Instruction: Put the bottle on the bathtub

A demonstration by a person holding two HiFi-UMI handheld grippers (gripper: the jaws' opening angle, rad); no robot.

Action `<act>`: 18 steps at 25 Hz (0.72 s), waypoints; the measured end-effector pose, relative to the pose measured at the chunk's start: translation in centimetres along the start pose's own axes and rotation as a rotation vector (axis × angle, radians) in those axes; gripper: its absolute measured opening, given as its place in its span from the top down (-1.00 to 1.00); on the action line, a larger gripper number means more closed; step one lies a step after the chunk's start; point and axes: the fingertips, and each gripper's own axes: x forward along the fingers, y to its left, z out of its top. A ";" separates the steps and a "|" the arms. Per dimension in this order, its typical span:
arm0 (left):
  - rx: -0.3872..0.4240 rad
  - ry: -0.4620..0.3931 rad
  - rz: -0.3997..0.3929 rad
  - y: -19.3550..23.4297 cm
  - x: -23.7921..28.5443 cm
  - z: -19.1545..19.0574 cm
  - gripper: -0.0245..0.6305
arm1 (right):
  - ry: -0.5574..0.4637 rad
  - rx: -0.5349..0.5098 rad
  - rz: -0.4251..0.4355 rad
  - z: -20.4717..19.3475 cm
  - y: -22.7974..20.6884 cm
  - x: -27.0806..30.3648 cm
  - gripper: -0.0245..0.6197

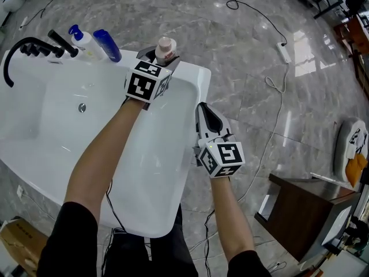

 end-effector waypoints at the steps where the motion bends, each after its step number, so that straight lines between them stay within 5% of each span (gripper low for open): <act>1: 0.003 0.002 0.004 -0.1 0.1 0.0 0.22 | 0.002 0.003 -0.001 -0.1 0.0 -0.1 0.84; 10: -0.051 -0.014 0.027 -0.2 -2.0 0.8 0.22 | 0.004 0.020 -0.029 0.9 -0.3 -2.3 0.84; 18: -0.020 -0.038 -0.003 -3.2 -12.5 2.4 0.22 | -0.008 0.031 -0.076 4.1 3.3 -6.8 0.84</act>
